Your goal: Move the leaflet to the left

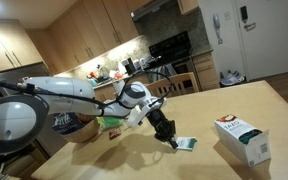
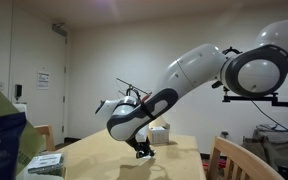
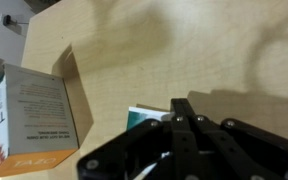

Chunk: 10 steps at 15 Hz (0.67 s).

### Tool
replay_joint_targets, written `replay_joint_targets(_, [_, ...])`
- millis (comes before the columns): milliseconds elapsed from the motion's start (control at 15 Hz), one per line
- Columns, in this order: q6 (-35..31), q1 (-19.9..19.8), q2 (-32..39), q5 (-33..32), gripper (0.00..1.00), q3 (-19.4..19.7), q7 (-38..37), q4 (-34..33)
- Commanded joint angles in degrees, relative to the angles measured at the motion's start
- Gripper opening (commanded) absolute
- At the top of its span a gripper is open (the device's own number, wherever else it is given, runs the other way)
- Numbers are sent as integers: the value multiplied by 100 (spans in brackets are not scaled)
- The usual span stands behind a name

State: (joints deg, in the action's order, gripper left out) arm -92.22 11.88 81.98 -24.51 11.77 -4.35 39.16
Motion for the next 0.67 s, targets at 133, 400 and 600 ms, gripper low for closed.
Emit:
replay_joint_targets(133, [63, 231, -79, -137, 0, 84, -5, -29])
replay_joint_targets(400, [-680, 417, -467, -352, 0, 45, -236, 365])
replay_joint_targets(600, [-1816, 440, -970, -394, 0, -99, -139, 895])
